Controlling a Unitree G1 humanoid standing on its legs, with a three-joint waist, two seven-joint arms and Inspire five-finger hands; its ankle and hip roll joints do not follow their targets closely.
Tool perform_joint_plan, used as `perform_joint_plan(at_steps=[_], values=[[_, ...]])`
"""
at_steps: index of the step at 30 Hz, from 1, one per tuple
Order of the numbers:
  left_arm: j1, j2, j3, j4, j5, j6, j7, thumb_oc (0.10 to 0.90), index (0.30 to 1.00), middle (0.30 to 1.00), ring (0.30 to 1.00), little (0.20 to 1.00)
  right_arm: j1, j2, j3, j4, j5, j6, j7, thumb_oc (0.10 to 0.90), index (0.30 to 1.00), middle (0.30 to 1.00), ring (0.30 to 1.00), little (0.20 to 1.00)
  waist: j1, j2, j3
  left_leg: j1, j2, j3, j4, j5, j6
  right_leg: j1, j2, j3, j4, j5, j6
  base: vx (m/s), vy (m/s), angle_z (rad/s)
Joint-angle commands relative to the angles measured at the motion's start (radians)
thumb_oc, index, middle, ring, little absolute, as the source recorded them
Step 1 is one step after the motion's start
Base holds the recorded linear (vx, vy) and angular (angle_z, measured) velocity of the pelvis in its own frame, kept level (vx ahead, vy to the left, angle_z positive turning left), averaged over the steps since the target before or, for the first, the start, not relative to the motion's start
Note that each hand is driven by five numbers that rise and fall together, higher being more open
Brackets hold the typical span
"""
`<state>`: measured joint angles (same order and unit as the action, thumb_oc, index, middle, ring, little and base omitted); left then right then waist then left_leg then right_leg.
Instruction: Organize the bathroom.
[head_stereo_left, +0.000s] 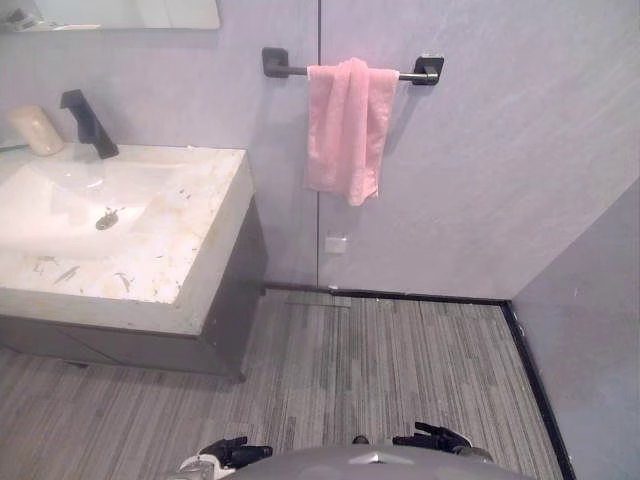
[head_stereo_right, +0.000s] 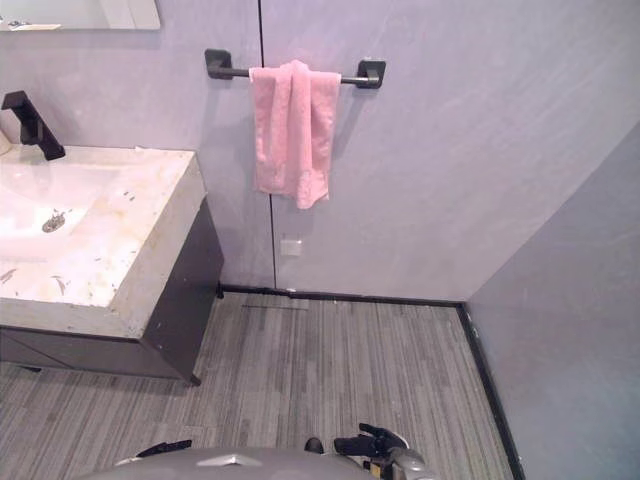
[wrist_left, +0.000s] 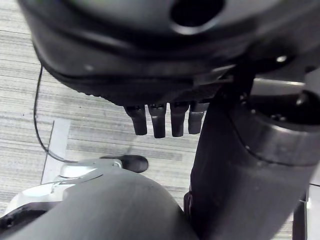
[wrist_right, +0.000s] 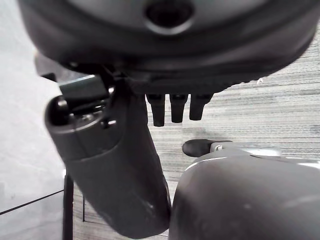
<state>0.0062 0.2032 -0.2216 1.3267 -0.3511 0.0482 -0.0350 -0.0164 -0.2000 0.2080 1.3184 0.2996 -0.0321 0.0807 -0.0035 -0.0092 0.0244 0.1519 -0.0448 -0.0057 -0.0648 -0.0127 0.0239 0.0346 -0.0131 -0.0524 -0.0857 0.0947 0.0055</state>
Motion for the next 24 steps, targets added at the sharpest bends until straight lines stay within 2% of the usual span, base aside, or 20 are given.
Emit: perform_joint_plan(at_steps=[1, 5, 13, 21, 24], values=[[-0.021, -0.042, -0.012, 0.070, 0.009, 0.016, -0.028, 0.800, 0.900, 0.900, 0.900, 0.900, -0.024, 0.005, 0.038, 0.055, -0.012, 0.007, 0.017, 0.800, 0.900, 0.900, 0.900, 0.900, 0.000, -0.011, -0.002, -0.075, -0.028, -0.016, -0.023, 0.036, 0.025, 0.040, 0.011, -0.009, -0.002, -0.021, 0.036, 0.00, 0.000, 0.00], [-0.020, -0.038, -0.009, 0.066, 0.008, -0.004, -0.029, 0.800, 0.900, 0.900, 0.900, 0.900, -0.021, 0.006, 0.041, 0.051, -0.009, 0.009, 0.017, 0.800, 0.900, 0.900, 0.900, 0.900, 0.000, -0.012, -0.002, -0.075, -0.027, -0.016, -0.023, 0.036, 0.025, 0.040, 0.011, -0.011, -0.002, -0.021, 0.035, 0.00, 0.000, 0.00], [-0.020, -0.037, -0.007, 0.067, 0.010, -0.001, -0.018, 0.800, 0.900, 0.900, 0.900, 0.900, -0.027, 0.004, 0.039, 0.056, -0.003, 0.005, 0.020, 0.800, 0.900, 0.900, 0.900, 0.900, 0.004, -0.013, 0.001, -0.076, -0.028, -0.019, -0.023, 0.038, 0.024, 0.040, 0.012, -0.015, -0.002, -0.021, 0.034, 0.00, 0.000, 0.00], [-0.024, -0.036, -0.012, 0.081, 0.033, 0.047, 0.048, 0.800, 0.900, 0.900, 0.900, 0.900, -0.023, 0.011, 0.047, 0.061, 0.007, 0.006, 0.020, 0.800, 0.900, 0.900, 0.900, 0.900, 0.004, -0.014, 0.003, -0.077, -0.023, -0.015, -0.023, 0.039, 0.022, 0.042, 0.011, -0.019, -0.002, -0.024, 0.034, 0.00, 0.000, 0.00], [-0.020, -0.039, 0.022, 0.093, -0.062, 0.085, 0.031, 0.800, 0.900, 0.900, 0.900, 0.900, -0.015, 0.015, 0.045, 0.060, -0.004, 0.004, 0.021, 0.800, 0.900, 0.900, 0.900, 0.900, 0.002, -0.015, 0.002, -0.074, -0.022, -0.015, -0.023, 0.037, 0.021, 0.045, 0.013, -0.017, -0.002, -0.026, 0.032, 0.03, -0.014, 0.00]])
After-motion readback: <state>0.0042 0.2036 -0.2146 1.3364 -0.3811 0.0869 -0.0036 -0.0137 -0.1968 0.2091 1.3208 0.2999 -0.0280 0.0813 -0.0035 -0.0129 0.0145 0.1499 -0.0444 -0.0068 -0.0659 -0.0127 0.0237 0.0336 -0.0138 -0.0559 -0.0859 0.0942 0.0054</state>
